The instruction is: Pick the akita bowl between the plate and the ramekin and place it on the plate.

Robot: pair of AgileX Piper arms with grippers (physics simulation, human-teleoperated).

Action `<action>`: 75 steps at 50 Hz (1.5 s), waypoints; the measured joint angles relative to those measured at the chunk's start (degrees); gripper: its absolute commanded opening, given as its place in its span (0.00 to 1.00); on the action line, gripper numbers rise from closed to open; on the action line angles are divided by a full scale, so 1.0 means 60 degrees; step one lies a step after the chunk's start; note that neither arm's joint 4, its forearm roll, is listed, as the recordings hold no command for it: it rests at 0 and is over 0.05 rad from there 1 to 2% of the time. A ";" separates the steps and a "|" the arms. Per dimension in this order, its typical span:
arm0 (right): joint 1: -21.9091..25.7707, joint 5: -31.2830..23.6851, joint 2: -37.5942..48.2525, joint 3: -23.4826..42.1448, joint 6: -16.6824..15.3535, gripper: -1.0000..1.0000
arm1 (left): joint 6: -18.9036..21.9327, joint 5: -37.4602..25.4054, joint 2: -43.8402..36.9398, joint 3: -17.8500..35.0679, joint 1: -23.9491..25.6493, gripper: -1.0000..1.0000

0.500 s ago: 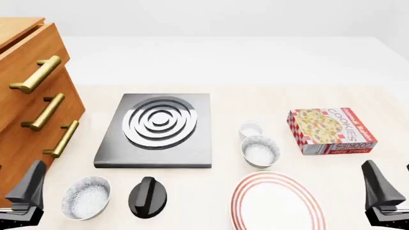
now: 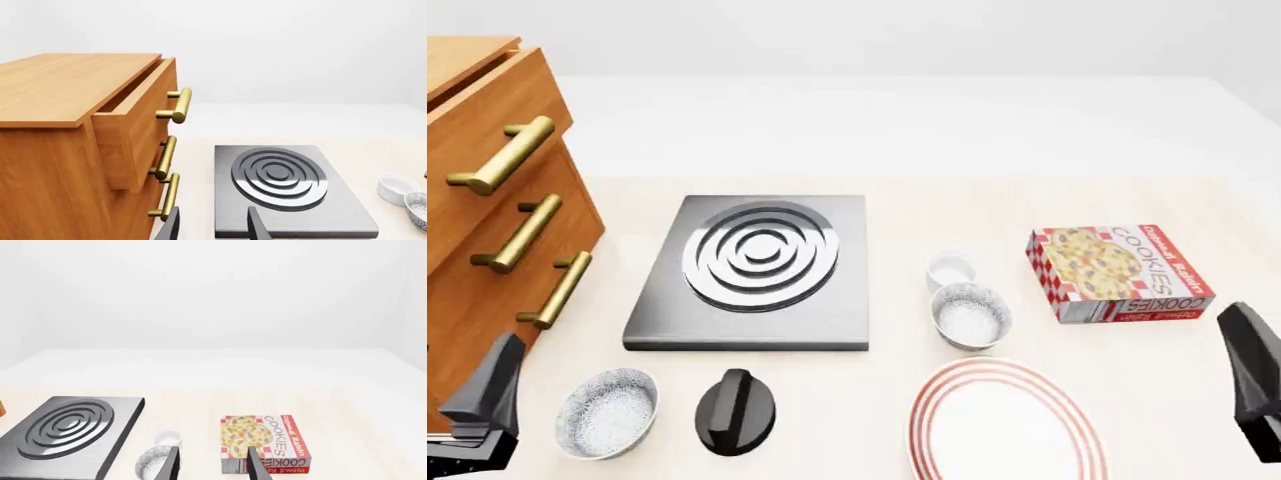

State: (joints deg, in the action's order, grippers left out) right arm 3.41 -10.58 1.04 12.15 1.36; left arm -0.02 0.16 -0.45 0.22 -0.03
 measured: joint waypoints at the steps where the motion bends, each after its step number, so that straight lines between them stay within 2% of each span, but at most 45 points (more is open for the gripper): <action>1: 0.0028 -0.0132 0.0062 0.0248 -0.0009 1.00 | 0.0000 0.0001 -0.0001 0.0000 0.0000 1.00; 12: 0.0518 -0.1300 0.1296 0.3036 -0.0181 1.00 | 0.0000 0.0009 -0.0010 0.0000 -0.0003 1.00; 22: 0.0833 -0.2169 0.2975 0.5442 -0.0534 1.00 | 0.0001 0.0014 -0.0014 0.0000 -0.0005 1.00; 33: 0.0927 -0.3567 0.5132 0.8427 -0.0776 1.00 | 0.0002 0.0004 -0.0005 0.0002 -0.0008 1.00; 44: 0.0899 -0.4964 0.6941 1.0681 -0.0952 1.00 | 0.0002 0.0002 -0.0005 0.0003 -0.0009 1.00; 51: 0.1007 -0.5731 0.7871 1.1611 -0.0898 1.00 | 0.0003 0.0001 -0.0004 0.0004 -0.0009 1.00; 59: 0.1002 -0.6348 0.8813 1.2177 -0.0758 1.00 | 0.0004 0.0001 -0.0004 0.0004 -0.0009 1.00; 75: 0.0726 -0.6863 0.9884 1.2031 -0.0404 1.00 | 0.0003 0.0001 -0.0004 0.0004 -0.0009 1.00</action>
State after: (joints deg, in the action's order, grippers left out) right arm 7.77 -51.76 60.34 84.33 -1.06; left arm 0.00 0.16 -0.47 0.24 -0.08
